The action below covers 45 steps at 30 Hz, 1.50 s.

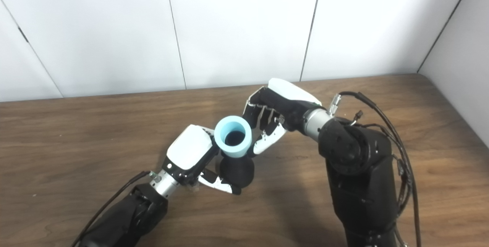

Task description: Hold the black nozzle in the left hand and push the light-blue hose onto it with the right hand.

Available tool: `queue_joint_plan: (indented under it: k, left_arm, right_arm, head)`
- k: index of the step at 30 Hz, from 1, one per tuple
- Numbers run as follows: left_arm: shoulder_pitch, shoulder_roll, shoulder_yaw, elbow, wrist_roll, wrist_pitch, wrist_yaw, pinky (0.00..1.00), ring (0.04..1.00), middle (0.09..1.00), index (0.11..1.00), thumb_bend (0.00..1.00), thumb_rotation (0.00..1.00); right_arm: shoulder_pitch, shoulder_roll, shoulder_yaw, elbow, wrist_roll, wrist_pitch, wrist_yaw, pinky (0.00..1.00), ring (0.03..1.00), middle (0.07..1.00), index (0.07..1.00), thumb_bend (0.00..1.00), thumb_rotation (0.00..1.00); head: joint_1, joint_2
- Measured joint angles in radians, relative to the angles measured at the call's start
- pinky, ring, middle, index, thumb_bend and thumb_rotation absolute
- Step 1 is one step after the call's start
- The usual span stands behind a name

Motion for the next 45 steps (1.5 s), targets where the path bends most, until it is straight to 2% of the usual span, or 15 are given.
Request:
queue_joint_plan:
  k: [6, 9, 18, 27, 32, 34, 36, 41, 43, 44, 45]
  left_arm:
    - [0.000, 0.000, 0.000, 0.000, 0.000, 0.000, 0.000, 0.27, 0.309, 0.396, 0.518, 0.51, 0.00]
    - [0.000, 0.000, 0.000, 0.000, 0.000, 0.001, 0.000, 0.30, 0.340, 0.405, 0.524, 0.51, 0.00]
    - [0.000, 0.000, 0.000, 0.000, 0.000, 0.001, 0.000, 0.28, 0.321, 0.399, 0.520, 0.51, 0.00]
    - [0.000, 0.000, 0.000, 0.000, 0.000, 0.001, 0.000, 0.27, 0.310, 0.397, 0.517, 0.51, 0.00]
    - [0.000, 0.000, 0.000, 0.000, 0.000, 0.001, 0.000, 0.27, 0.310, 0.396, 0.518, 0.51, 0.00]
    - [0.000, 0.000, 0.000, 0.000, 0.000, 0.001, 0.000, 0.26, 0.307, 0.395, 0.518, 0.51, 0.00]
    - [0.000, 0.000, 0.000, 0.000, 0.000, 0.001, 0.000, 0.27, 0.311, 0.396, 0.518, 0.51, 0.00]
    - [0.000, 0.000, 0.000, 0.000, 0.000, 0.001, 0.000, 0.27, 0.307, 0.395, 0.516, 0.51, 0.00]
    - [0.000, 0.000, 0.000, 0.001, 0.000, 0.001, 0.000, 0.27, 0.307, 0.394, 0.515, 0.51, 0.00]
    - [0.000, 0.000, 0.000, 0.001, 0.000, 0.001, 0.000, 0.27, 0.309, 0.395, 0.516, 0.51, 0.00]
    - [0.000, 0.000, 0.000, 0.001, 0.000, 0.001, 0.000, 0.27, 0.309, 0.396, 0.516, 0.51, 0.00]
  right_arm:
    - [0.000, 0.000, -0.006, 0.012, -0.010, 0.000, 0.001, 0.33, 0.438, 0.519, 0.463, 0.53, 0.00]
    - [0.000, -0.001, -0.010, 0.033, -0.019, 0.001, 0.001, 0.33, 0.422, 0.511, 0.466, 0.53, 0.00]
    - [0.000, -0.003, -0.010, 0.045, -0.020, 0.001, 0.001, 0.33, 0.428, 0.514, 0.465, 0.53, 0.00]
    - [0.000, -0.002, -0.012, 0.058, -0.039, 0.001, 0.001, 0.39, 0.491, 0.537, 0.457, 0.52, 0.00]
    - [0.000, -0.004, -0.014, 0.065, -0.044, 0.001, 0.001, 0.38, 0.490, 0.539, 0.457, 0.52, 0.00]
    - [0.000, -0.006, -0.018, 0.071, -0.046, 0.001, 0.002, 0.43, 0.497, 0.533, 0.450, 0.52, 0.00]
    - [-0.001, -0.024, -0.017, 0.084, -0.043, 0.001, 0.003, 0.50, 0.534, 0.504, 0.469, 0.53, 0.00]
    - [-0.011, -0.119, -0.014, 0.127, -0.041, 0.001, 0.003, 0.58, 0.620, 0.493, 0.483, 0.53, 0.00]
    - [-0.018, -0.159, -0.014, 0.150, -0.041, 0.001, 0.003, 0.63, 0.665, 0.632, 0.488, 0.52, 0.10]
    - [-0.020, -0.178, -0.013, 0.160, -0.040, 0.001, 0.003, 0.57, 0.627, 0.626, 0.489, 0.52, 0.11]
    - [-0.022, -0.196, -0.008, 0.171, -0.041, 0.001, 0.003, 0.43, 0.532, 0.584, 0.492, 0.52, 0.12]
  head:
    - [0.002, 0.000]
    - [0.002, 0.002]
    - [0.003, 0.002]
    - [0.002, 0.005]
    - [0.002, 0.003]
    - [-0.002, 0.002]
    - [0.000, 0.000]
    - [-0.003, -0.005]
    - [-0.005, -0.006]
    - [-0.005, -0.006]
    - [-0.002, -0.005]
